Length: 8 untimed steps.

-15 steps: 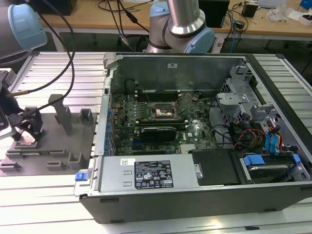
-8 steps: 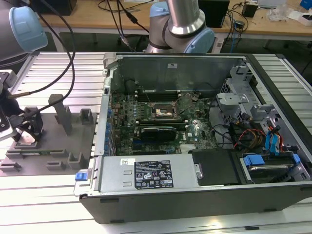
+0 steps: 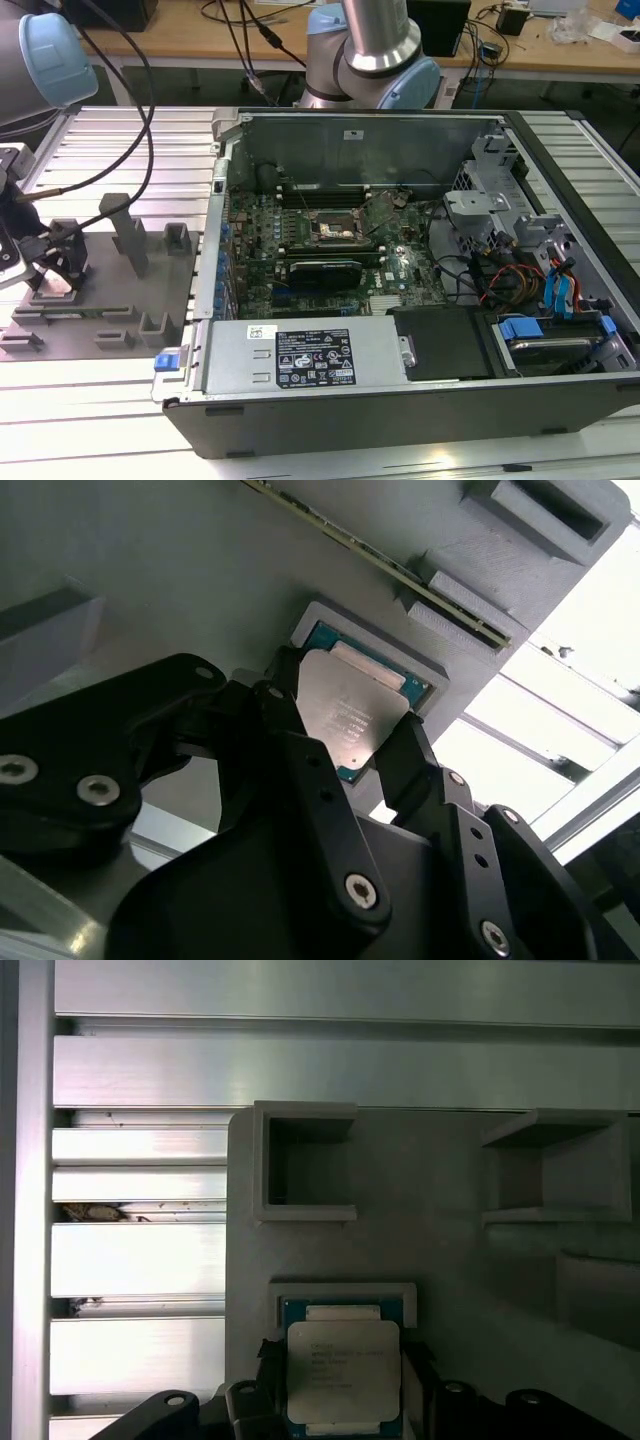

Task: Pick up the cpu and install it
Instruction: 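Pick up the cpu and move it towards the insertion slot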

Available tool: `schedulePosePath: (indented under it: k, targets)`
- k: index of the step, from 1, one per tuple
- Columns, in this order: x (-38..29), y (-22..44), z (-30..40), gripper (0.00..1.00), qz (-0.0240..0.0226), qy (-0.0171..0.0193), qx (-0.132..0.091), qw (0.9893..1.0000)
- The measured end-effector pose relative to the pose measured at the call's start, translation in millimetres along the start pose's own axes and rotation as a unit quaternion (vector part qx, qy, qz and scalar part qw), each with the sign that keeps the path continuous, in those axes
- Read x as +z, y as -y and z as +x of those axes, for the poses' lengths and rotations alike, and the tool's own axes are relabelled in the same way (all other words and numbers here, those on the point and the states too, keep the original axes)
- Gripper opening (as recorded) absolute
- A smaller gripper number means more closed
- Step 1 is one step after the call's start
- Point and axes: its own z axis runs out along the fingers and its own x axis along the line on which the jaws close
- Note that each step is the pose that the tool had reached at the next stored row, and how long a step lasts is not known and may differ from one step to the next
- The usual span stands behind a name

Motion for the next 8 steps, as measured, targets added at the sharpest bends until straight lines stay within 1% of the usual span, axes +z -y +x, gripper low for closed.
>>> schedulePosePath:
  k: [4, 8]
  targets:
    - [-0.5, -0.1, -0.1, 0.55, -0.0001, 0.0002, 0.0, 1.0]
    - [-7.3, -0.3, -0.5, 0.55, 0.0, 0.0001, 0.0, 1.0]
